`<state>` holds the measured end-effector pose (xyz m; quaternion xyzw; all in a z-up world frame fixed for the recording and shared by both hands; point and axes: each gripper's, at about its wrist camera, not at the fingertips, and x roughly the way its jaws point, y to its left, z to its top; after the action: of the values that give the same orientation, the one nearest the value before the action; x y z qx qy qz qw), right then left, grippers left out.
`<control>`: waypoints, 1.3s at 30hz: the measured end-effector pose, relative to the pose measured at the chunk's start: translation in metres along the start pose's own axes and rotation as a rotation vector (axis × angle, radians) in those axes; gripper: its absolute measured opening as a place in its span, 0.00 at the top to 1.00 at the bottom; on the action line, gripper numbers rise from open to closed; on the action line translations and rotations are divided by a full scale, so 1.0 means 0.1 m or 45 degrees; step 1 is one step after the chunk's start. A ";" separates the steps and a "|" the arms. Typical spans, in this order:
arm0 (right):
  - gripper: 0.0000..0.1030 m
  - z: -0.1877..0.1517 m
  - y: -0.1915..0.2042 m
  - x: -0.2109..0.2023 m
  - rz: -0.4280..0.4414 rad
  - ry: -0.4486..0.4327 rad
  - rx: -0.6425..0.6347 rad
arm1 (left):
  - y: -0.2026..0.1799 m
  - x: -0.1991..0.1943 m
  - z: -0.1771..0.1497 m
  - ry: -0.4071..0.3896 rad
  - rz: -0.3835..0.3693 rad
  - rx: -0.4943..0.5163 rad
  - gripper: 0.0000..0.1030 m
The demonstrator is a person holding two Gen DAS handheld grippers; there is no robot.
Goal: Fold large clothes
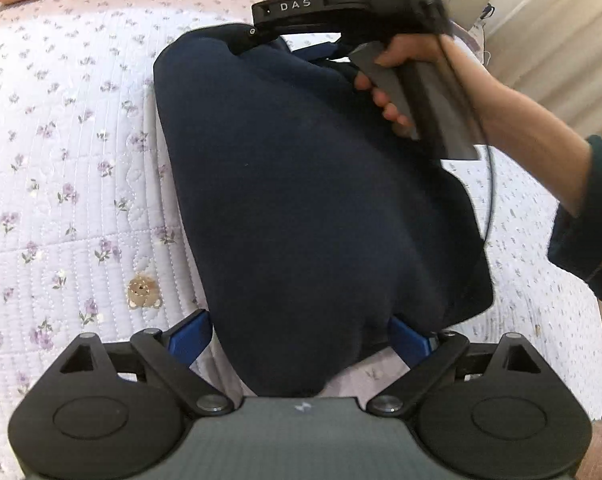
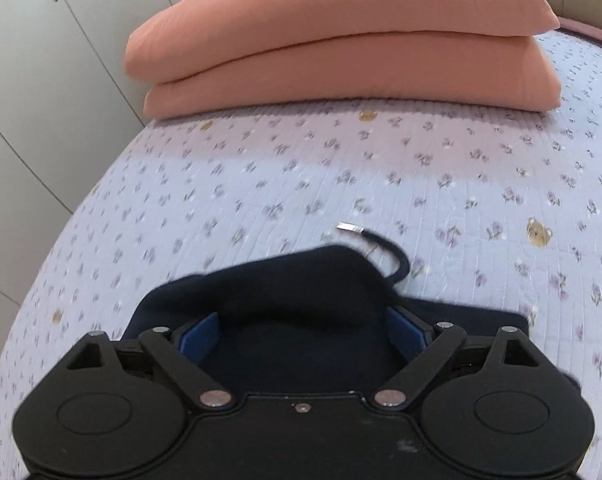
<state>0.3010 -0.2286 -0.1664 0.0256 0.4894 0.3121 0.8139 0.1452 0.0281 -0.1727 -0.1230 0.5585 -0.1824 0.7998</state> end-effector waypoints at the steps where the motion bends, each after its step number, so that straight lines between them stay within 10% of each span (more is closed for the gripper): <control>1: 0.00 0.00 -0.05 -0.05 -0.017 -0.019 0.021 | -0.03 -0.06 -0.01 -0.007 0.014 0.013 0.07; 6: 0.01 0.10 -0.05 -0.65 -0.214 -0.053 0.163 | -0.33 -0.34 0.03 -0.051 0.174 0.017 0.05; 16: 0.00 -0.60 0.28 -2.54 -0.180 -0.183 -0.051 | -0.57 -0.71 0.06 -0.181 0.445 -0.059 0.00; 22: 0.00 -1.28 0.38 -2.56 -0.292 -0.015 0.155 | -0.70 -0.70 -0.10 -0.164 0.537 -0.055 0.00; 29: 0.00 -1.74 0.73 -2.30 -0.376 0.105 -0.016 | -0.74 -0.76 -0.28 -0.157 0.568 -0.065 0.00; 39: 0.00 -1.83 0.74 -2.25 -0.356 0.123 -0.012 | -0.74 -0.74 -0.32 -0.155 0.545 -0.078 0.00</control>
<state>0.0433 -0.3373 -0.0603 -0.0617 0.5251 0.1991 0.8251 0.0813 -0.0072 -0.0914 -0.0366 0.5278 0.0165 0.8484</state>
